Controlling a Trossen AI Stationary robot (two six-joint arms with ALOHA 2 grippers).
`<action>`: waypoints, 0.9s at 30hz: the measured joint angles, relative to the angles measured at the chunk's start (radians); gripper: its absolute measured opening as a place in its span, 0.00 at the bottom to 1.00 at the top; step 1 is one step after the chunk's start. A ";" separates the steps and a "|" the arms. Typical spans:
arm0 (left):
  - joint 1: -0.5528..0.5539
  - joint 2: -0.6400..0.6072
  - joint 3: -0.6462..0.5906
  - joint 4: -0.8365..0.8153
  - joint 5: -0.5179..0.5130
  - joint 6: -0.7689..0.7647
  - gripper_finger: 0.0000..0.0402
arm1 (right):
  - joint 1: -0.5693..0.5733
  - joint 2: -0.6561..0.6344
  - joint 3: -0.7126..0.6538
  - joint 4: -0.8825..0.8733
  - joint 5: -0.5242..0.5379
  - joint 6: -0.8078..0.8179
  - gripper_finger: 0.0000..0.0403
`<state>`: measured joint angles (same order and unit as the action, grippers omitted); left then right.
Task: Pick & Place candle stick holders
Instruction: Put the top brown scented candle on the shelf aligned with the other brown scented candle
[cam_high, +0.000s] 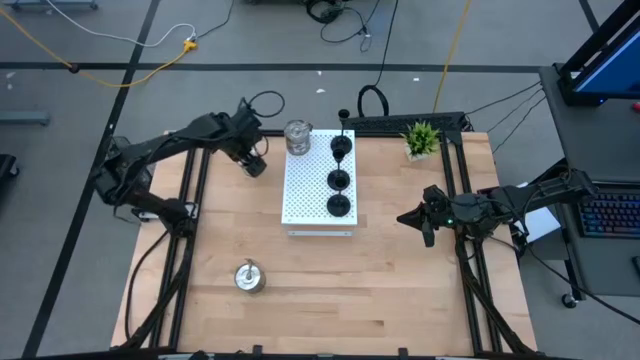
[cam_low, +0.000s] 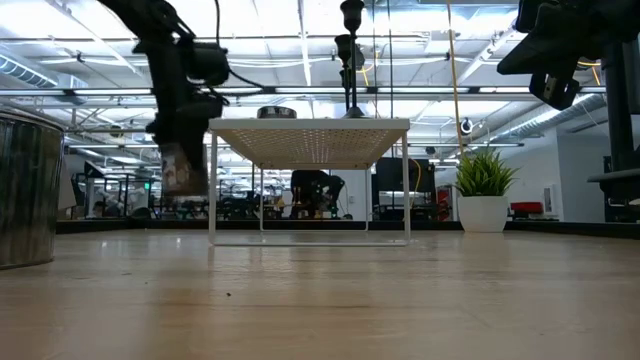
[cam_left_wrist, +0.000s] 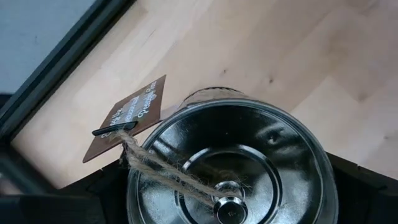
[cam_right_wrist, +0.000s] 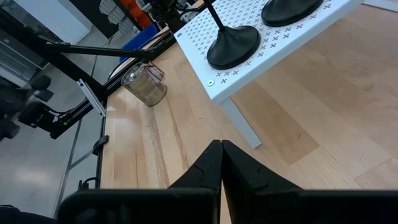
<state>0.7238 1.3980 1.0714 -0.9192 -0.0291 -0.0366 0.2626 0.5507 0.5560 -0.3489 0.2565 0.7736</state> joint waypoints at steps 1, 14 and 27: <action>-0.005 -0.021 0.000 -0.018 -0.003 -0.015 0.87 | 0.000 0.000 0.000 0.000 0.000 -0.002 0.00; -0.152 -0.273 0.086 -0.220 -0.009 -0.258 0.87 | 0.000 0.000 0.000 0.000 0.000 -0.026 0.00; -0.487 -0.172 0.400 -0.318 -0.109 -0.448 0.87 | 0.000 0.000 0.000 0.000 -0.001 -0.049 0.00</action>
<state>0.2371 1.2262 1.4714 -1.2374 -0.1384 -0.4846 0.2623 0.5510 0.5560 -0.3489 0.2557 0.7250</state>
